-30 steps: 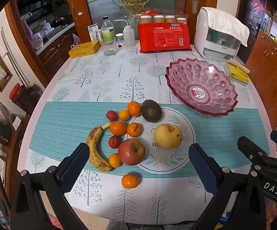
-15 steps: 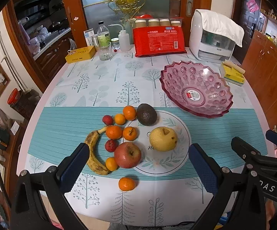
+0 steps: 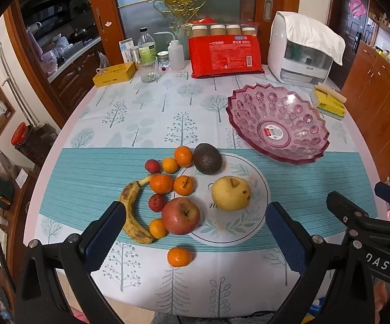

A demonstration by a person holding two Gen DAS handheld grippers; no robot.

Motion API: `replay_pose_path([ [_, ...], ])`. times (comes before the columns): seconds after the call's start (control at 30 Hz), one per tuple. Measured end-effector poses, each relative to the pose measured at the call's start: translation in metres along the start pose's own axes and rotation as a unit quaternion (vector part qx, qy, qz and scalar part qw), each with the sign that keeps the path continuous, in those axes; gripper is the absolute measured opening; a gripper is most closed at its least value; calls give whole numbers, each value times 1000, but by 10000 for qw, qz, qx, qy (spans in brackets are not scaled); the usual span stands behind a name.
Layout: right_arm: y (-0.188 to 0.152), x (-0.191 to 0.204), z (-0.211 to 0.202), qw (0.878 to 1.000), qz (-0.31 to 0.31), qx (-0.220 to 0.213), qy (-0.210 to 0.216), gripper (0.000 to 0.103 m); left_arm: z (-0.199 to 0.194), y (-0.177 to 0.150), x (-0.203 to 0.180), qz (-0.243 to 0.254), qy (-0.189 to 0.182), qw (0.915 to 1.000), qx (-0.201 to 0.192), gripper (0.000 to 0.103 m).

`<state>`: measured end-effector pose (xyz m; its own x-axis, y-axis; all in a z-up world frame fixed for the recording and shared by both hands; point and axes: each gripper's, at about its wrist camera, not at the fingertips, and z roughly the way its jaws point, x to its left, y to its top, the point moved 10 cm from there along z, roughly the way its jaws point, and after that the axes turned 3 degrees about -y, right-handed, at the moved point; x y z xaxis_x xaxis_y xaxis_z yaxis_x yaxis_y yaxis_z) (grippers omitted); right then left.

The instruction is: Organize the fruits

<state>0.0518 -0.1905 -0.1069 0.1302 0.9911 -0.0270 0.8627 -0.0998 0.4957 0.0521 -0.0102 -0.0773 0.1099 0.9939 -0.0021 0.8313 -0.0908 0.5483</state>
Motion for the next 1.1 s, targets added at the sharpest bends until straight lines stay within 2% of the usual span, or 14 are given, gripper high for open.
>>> replay_pose_path([
  [1.1,-4,3,-12,9999,-60,-96,26,102,-6,-12,7,-171,-71,9998,-18,102],
])
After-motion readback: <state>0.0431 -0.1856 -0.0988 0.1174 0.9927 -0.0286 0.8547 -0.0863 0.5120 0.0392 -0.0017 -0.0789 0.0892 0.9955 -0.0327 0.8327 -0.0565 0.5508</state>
